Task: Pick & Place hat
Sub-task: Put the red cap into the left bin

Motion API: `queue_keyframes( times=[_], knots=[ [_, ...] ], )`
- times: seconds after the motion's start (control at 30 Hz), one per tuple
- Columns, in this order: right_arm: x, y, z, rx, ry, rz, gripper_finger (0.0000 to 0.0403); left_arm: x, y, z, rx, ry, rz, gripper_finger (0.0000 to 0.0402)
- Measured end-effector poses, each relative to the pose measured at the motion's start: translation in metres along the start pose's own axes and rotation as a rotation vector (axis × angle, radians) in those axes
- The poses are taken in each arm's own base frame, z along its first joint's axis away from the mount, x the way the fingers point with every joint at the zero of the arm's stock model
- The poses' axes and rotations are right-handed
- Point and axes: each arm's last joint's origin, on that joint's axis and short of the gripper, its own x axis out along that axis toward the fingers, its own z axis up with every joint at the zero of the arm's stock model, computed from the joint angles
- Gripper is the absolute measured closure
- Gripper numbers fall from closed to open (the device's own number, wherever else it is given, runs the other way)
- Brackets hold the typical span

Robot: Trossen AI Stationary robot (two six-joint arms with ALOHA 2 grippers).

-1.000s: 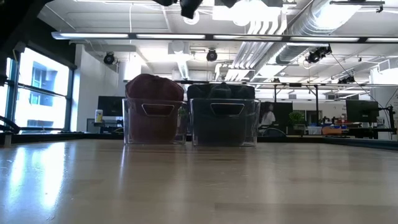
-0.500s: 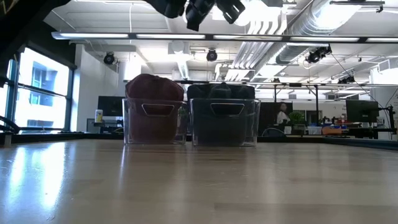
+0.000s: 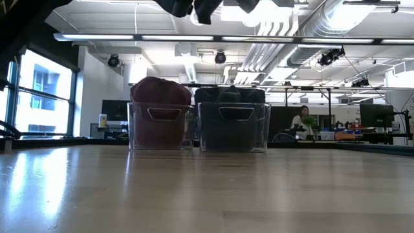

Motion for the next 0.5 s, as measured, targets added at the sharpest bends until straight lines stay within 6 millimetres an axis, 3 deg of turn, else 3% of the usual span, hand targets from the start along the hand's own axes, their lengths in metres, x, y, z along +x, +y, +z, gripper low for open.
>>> queue_keyframes(
  times=[0.1, 0.33, 0.5],
  knots=[
    [0.001, 0.003, 0.000, 0.036, 0.000, 0.027, 0.0395, -0.003, 0.000, 0.001, 0.018, -0.011, 0.012, 0.0210],
    [0.005, 0.014, 0.002, 0.102, 0.003, 0.088, 0.0374, -0.016, 0.002, 0.003, 0.019, -0.029, 0.046, 0.0379],
    [0.002, 0.019, 0.003, 0.251, 0.004, 0.101, 0.0325, -0.036, 0.000, 0.007, 0.025, -0.054, 0.091, 0.0383]
  ],
)
